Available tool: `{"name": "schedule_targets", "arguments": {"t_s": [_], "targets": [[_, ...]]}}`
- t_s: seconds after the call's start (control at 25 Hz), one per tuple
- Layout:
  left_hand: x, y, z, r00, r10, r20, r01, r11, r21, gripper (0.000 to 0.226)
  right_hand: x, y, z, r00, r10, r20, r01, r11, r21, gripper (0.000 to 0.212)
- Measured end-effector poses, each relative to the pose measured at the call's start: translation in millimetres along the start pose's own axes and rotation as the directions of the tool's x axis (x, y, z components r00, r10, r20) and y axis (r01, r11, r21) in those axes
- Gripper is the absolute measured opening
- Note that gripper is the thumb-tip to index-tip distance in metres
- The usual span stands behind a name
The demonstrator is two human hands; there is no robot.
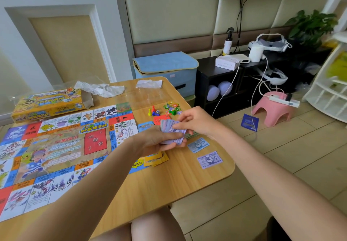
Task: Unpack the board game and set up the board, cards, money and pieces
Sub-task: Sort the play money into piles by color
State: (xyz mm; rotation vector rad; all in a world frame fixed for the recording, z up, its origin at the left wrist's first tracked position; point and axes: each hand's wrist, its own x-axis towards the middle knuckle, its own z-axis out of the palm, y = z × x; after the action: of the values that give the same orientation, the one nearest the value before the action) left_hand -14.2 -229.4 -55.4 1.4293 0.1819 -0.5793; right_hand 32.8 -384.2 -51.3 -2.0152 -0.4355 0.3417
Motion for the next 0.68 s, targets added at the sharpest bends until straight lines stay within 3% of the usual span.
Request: {"name": "schedule_targets", "arguments": {"t_s": [0.12, 0.16, 0.36, 0.44, 0.52, 0.68], "targets": [[-7, 0, -3, 1.000, 0.011, 0.024, -0.004, 0.961, -0.277, 0.014, -5, 2, -6, 0.999, 0.014, -0.045, -0.013, 1.000, 0.011, 0.010], [-8, 0, -4, 1.000, 0.013, 0.015, -0.008, 0.954, -0.298, 0.014, -9, 2, -7, 0.998, 0.027, -0.048, -0.025, 0.999, 0.029, 0.011], [-12, -11, 1, 0.988, 0.018, -0.152, -0.041, 0.988, -0.146, 0.015, -25, 8, 0, 0.985, 0.144, -0.091, -0.145, 0.989, -0.005, 0.019], [-13, -14, 2, 0.979, 0.023, -0.204, -0.044, 0.994, -0.102, 0.017, -33, 9, -1, 0.985, 0.157, -0.069, -0.151, 0.985, 0.086, 0.016], [-13, -15, 2, 0.976, 0.030, -0.214, -0.040, 0.998, -0.047, 0.017, -40, 7, -3, 0.984, 0.172, -0.037, -0.163, 0.970, 0.178, 0.022], [-15, -17, 11, 0.979, 0.058, -0.195, -0.063, 0.998, -0.022, 0.017, -51, 2, -8, 0.984, 0.177, -0.013, -0.173, 0.972, 0.157, 0.022]]}}
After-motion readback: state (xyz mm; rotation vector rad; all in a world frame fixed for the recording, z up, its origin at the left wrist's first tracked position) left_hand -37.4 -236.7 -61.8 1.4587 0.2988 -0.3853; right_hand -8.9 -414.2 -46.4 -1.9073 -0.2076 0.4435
